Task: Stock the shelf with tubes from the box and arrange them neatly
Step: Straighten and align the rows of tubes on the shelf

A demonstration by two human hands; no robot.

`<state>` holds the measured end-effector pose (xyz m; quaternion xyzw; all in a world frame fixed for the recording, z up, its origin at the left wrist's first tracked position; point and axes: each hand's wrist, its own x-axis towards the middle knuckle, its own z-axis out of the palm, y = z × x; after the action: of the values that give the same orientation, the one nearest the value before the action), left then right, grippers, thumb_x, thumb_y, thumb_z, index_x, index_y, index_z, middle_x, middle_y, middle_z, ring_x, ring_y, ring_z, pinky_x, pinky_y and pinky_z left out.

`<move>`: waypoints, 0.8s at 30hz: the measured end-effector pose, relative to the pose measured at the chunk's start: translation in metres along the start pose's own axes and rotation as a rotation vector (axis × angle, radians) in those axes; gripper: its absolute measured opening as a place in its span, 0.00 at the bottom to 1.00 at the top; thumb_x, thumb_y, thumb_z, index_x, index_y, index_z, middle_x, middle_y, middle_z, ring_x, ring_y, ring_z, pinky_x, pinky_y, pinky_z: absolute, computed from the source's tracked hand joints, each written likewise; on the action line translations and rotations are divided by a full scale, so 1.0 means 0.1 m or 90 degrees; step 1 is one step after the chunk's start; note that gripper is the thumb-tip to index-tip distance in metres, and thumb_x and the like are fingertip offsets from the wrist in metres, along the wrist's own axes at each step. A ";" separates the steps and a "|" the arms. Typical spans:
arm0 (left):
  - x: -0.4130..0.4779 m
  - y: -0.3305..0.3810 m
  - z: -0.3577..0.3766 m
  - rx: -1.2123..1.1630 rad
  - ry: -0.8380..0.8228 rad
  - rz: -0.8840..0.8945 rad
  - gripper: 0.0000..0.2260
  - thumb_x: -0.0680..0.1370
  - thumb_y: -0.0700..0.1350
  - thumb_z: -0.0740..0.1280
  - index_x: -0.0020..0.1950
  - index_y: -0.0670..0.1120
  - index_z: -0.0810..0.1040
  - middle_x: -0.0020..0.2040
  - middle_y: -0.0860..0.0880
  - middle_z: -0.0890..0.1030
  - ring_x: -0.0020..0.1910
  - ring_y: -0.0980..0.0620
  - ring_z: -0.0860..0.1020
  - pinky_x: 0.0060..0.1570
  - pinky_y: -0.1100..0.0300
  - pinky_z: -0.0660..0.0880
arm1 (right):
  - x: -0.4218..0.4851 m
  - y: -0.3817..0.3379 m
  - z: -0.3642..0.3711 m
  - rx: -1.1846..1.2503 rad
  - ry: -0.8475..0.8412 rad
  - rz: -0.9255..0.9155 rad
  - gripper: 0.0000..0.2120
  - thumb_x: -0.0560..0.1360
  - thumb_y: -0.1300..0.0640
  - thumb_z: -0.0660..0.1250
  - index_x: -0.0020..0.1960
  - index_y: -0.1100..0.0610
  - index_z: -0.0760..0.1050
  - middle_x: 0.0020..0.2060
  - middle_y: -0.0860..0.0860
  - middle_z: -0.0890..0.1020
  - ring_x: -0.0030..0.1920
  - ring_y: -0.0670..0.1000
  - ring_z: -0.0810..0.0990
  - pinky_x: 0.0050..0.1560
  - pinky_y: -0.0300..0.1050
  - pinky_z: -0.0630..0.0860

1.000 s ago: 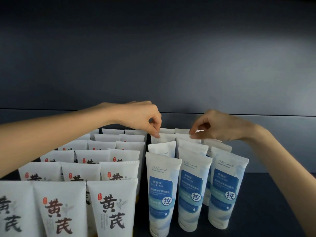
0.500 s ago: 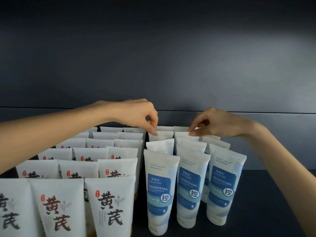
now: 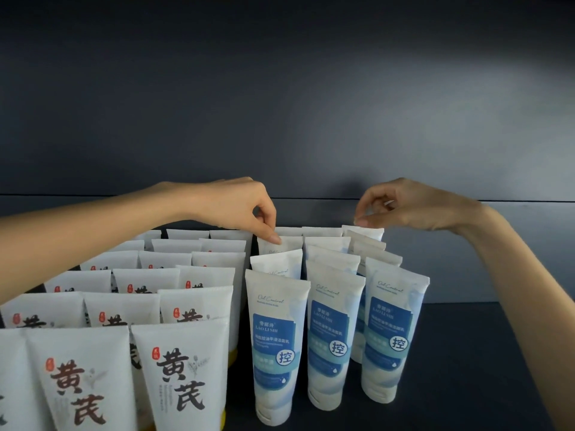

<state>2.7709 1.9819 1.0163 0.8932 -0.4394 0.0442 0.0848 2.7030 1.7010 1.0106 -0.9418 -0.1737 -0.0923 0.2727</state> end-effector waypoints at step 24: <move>0.14 0.06 0.03 0.018 -0.006 0.017 0.09 0.70 0.59 0.71 0.36 0.54 0.82 0.31 0.52 0.76 0.28 0.59 0.69 0.32 0.61 0.65 | -0.09 0.21 -0.12 -0.109 -0.129 0.071 0.07 0.70 0.49 0.74 0.34 0.47 0.82 0.25 0.45 0.67 0.29 0.44 0.64 0.35 0.35 0.63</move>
<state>2.7744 1.9671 1.0165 0.8885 -0.4510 0.0475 0.0699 2.7019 1.6751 1.0083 -0.9744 -0.1390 0.0045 0.1769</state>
